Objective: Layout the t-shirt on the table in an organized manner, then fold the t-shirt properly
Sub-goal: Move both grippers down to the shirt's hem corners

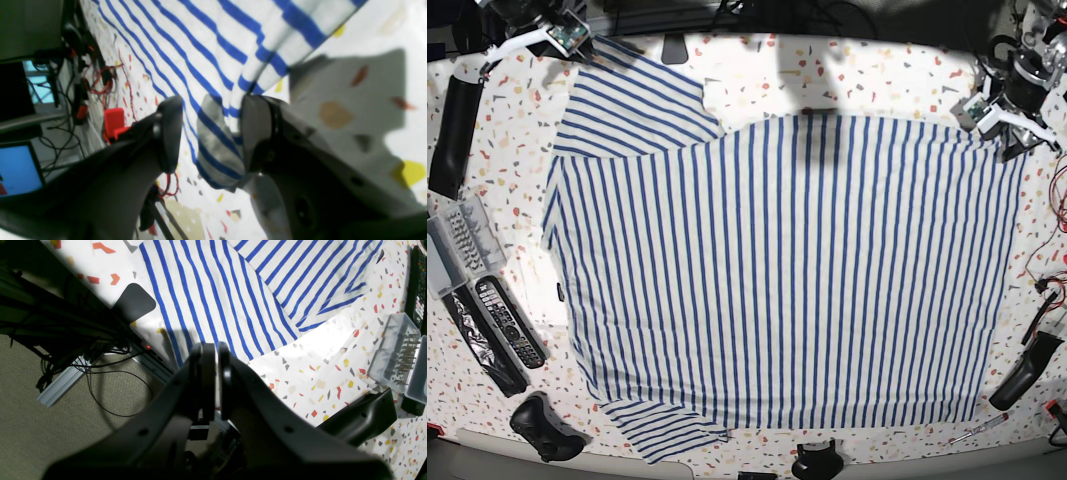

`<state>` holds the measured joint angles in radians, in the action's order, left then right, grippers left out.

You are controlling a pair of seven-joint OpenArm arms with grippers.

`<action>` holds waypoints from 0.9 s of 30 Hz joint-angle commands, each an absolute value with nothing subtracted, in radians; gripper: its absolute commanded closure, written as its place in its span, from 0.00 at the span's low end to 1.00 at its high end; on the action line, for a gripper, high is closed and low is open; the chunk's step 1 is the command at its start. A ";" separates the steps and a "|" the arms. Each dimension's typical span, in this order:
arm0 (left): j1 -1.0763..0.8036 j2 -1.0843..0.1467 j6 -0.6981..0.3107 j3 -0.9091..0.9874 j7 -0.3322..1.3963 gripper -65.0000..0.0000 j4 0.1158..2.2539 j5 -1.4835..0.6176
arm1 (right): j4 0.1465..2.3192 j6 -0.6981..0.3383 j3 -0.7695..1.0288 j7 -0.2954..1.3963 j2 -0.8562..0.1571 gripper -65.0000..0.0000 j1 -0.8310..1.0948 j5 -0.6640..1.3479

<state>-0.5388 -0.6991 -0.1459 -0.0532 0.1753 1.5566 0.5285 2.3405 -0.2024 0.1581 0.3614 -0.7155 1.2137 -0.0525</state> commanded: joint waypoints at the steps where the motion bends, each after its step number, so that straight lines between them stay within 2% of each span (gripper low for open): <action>1: -0.543 -0.728 -0.157 -0.049 0.205 0.59 1.541 0.534 | 2.356 -0.195 0.162 0.349 -0.723 0.97 1.224 -0.054; 8: -0.545 -0.783 -0.157 -0.049 0.187 0.59 1.489 0.534 | 2.356 -0.195 0.162 0.348 -0.723 0.97 1.224 -0.054; 14: -0.543 -0.779 -0.157 -0.050 0.091 0.59 1.485 0.534 | 2.356 -0.195 0.162 0.349 -0.719 0.97 1.185 -0.053; 19: -0.492 -0.776 -0.157 -0.050 0.096 0.59 1.468 0.516 | 2.356 -0.195 0.162 0.349 -0.673 0.97 1.161 -0.049; 27: -0.434 -0.757 -0.161 -0.050 0.095 0.59 1.391 0.480 | 2.356 -0.196 0.162 0.383 -0.659 0.97 1.161 -0.050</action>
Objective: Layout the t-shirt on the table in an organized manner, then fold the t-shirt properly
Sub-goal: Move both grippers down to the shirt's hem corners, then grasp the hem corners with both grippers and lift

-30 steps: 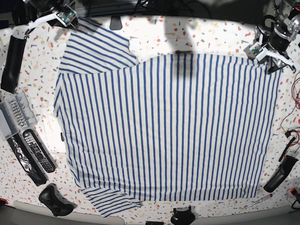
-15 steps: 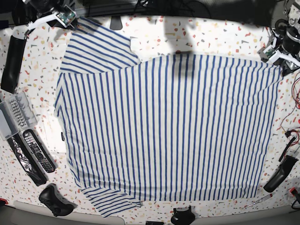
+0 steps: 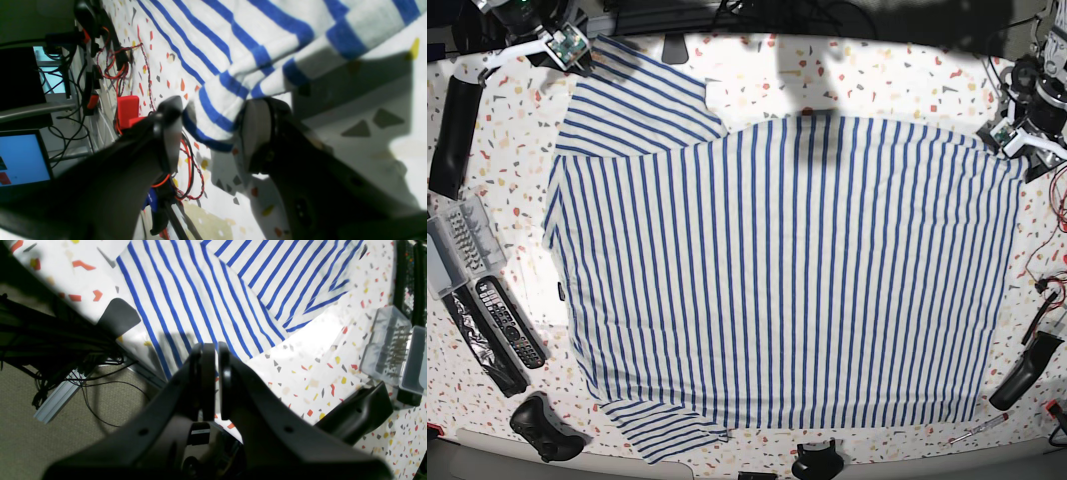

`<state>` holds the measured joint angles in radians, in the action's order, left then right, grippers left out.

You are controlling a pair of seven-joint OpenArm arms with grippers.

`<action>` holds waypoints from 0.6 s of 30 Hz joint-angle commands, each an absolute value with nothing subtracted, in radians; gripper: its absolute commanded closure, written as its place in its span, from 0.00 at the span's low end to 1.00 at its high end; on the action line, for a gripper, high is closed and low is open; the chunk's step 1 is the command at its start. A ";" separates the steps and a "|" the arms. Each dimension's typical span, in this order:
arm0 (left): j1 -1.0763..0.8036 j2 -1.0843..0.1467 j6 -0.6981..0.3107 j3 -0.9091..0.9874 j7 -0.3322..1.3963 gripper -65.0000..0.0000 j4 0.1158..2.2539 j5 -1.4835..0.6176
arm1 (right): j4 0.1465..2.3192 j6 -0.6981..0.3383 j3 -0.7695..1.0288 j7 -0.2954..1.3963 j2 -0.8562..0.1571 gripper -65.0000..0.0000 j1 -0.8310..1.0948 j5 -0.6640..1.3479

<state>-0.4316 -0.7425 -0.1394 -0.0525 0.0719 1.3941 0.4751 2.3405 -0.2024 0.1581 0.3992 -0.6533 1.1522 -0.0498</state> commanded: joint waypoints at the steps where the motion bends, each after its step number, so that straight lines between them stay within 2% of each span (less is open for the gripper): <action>1: -0.435 -0.757 -0.163 -0.050 0.090 0.61 1.382 0.482 | 2.356 -0.196 0.162 0.383 -0.659 0.97 1.161 -0.050; 3: -0.435 -0.757 -0.205 -0.050 0.071 0.70 1.367 0.482 | 2.356 -0.196 0.162 0.382 -0.659 0.97 1.161 -0.050; 6: -0.435 -0.756 -0.276 -0.050 0.035 1.00 1.355 0.481 | 2.356 -0.195 0.162 0.382 -0.659 0.97 1.161 -0.052; 9: -0.435 -0.757 -0.279 -0.050 0.036 1.00 1.353 0.481 | 2.356 -0.196 0.162 0.386 -0.659 0.97 1.161 -0.072; 15: -0.435 -0.757 -0.278 -0.050 0.035 1.00 1.354 0.481 | 2.356 -0.196 0.162 0.386 -0.660 0.61 1.161 -0.244; 18: -0.435 -0.757 -0.278 -0.050 0.036 1.00 1.354 0.481 | 2.356 -0.205 0.162 0.386 -0.669 0.60 1.161 -0.332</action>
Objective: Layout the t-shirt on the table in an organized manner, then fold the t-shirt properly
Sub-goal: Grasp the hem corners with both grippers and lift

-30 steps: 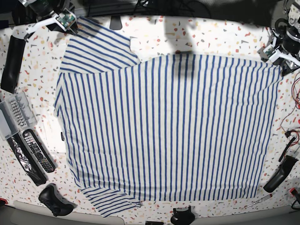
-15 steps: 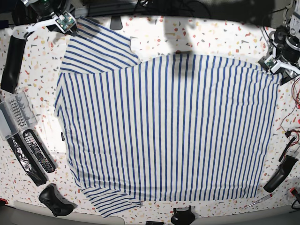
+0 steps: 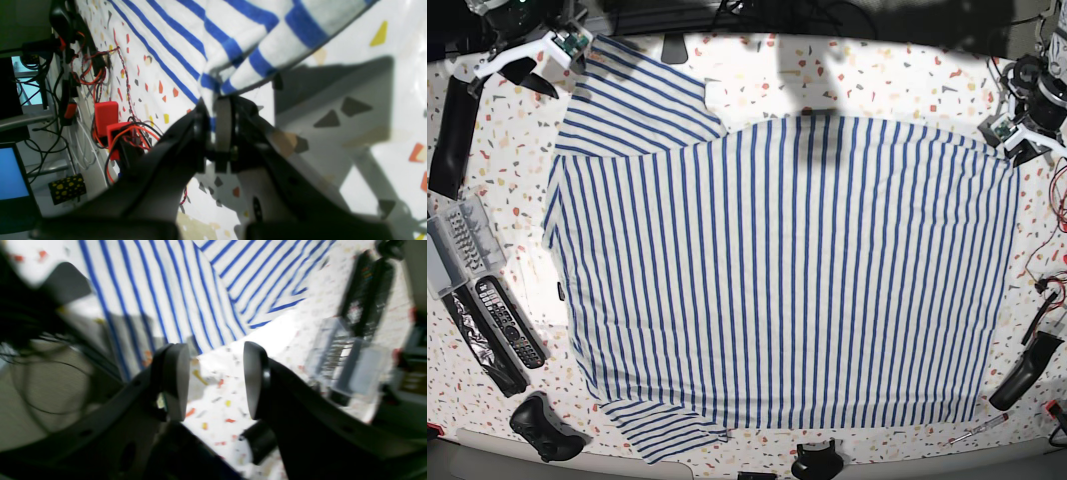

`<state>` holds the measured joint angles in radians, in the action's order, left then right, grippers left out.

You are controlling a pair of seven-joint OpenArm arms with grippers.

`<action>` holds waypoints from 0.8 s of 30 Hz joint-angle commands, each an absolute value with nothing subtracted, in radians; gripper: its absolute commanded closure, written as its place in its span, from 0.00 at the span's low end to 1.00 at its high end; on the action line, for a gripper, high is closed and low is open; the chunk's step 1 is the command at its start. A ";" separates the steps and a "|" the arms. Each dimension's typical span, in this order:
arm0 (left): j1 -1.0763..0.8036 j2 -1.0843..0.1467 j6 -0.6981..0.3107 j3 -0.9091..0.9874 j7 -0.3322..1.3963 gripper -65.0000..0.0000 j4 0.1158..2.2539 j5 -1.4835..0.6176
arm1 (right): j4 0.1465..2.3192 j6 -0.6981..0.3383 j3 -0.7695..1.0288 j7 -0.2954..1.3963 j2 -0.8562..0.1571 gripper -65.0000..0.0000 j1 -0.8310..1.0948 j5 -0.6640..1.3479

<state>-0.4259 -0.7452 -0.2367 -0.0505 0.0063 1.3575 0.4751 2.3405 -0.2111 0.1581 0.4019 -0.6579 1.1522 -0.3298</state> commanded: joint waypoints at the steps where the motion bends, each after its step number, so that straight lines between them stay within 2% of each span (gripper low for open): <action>1: -0.435 -0.757 -0.278 -0.050 0.036 1.00 1.354 0.481 | 2.356 -0.223 0.162 0.386 -0.682 0.60 1.161 -0.361; 4: -0.435 -0.757 -0.278 -0.050 0.036 1.00 1.354 0.478 | 2.342 -0.278 0.162 0.371 -0.722 0.60 1.161 -0.455; 9: -0.434 -0.757 -0.278 -0.049 0.030 1.00 1.354 0.478 | 2.171 -0.174 0.161 0.346 -0.731 0.60 1.131 -0.600; 15: -0.435 -0.757 -0.278 -0.049 0.029 1.00 1.354 0.478 | 2.025 -0.171 0.133 0.307 -0.731 0.60 1.042 -0.696; 24: -0.435 -0.757 -0.275 -0.049 0.030 1.00 1.354 0.478 | 1.914 -0.088 -0.122 0.350 -0.760 0.60 0.871 -0.793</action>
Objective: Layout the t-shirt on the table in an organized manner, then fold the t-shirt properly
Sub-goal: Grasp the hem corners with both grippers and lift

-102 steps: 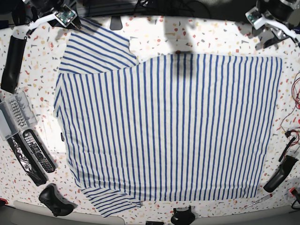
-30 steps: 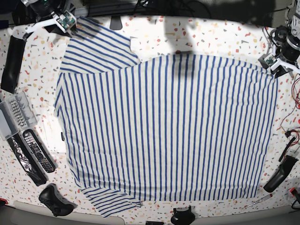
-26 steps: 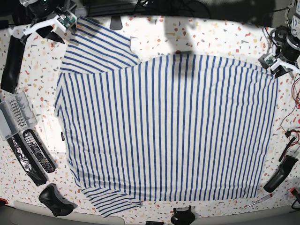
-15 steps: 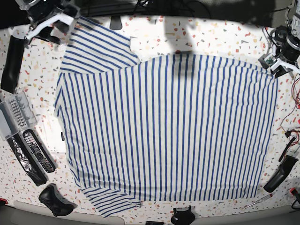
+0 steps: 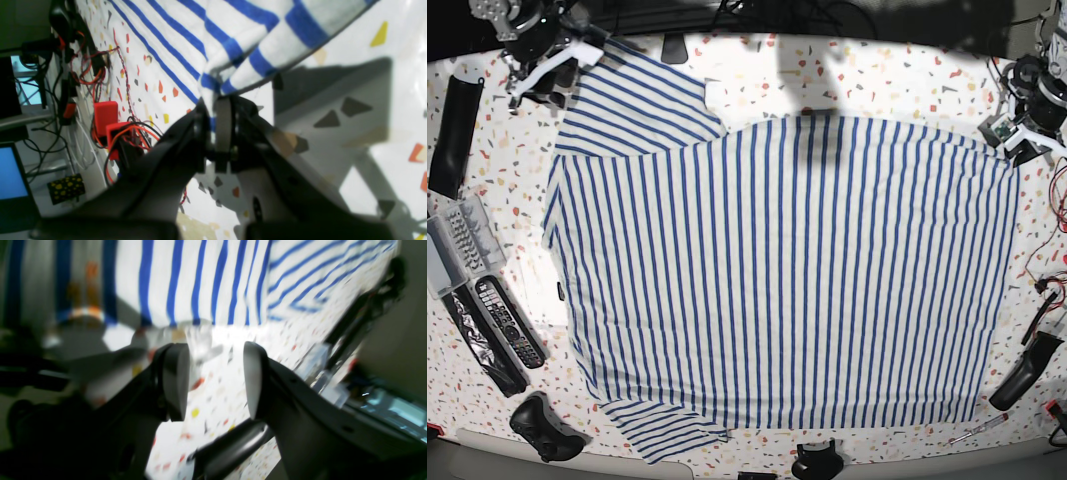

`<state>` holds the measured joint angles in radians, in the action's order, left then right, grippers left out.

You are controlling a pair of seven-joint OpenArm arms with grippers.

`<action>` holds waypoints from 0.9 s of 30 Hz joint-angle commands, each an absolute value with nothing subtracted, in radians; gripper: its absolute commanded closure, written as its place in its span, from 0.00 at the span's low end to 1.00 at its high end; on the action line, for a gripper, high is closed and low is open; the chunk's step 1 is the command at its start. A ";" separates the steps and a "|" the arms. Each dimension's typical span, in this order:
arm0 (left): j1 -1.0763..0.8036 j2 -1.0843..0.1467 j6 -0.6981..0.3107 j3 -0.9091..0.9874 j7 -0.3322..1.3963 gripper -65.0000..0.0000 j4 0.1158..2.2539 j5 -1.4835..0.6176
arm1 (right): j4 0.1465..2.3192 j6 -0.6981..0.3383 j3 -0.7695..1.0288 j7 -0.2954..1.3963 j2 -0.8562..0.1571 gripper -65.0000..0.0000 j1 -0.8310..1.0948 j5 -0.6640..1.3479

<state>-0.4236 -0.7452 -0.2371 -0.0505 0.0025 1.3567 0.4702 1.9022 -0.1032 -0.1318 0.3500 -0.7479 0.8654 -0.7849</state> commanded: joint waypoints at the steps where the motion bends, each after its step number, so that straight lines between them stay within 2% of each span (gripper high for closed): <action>1: -0.434 -0.757 -0.274 -0.049 0.030 1.00 1.354 0.478 | 1.906 -0.086 -0.152 0.360 -0.759 0.60 0.849 -0.794; 4: -0.434 -0.757 -0.273 -0.049 0.029 1.00 1.354 0.478 | 1.893 -0.096 -0.219 0.371 -0.760 0.60 0.796 -0.794; 12: -0.435 -0.757 -0.273 -0.049 0.030 1.00 1.354 0.479 | 1.893 -0.203 -0.323 0.387 -0.759 0.60 0.691 -0.793; 16: -0.435 -0.757 -0.273 -0.049 0.030 1.00 1.354 0.479 | 1.875 -0.285 -0.331 0.385 -0.744 0.60 0.649 -0.793; 23: -0.434 -0.757 -0.273 -0.049 0.030 1.00 1.354 0.478 | 1.764 -0.295 -0.350 0.360 -0.717 0.60 0.562 -0.775; 27: -0.435 -0.757 -0.273 -0.049 0.030 1.00 1.354 0.478 | 1.742 -0.376 -0.366 0.360 -0.715 0.60 0.533 -0.775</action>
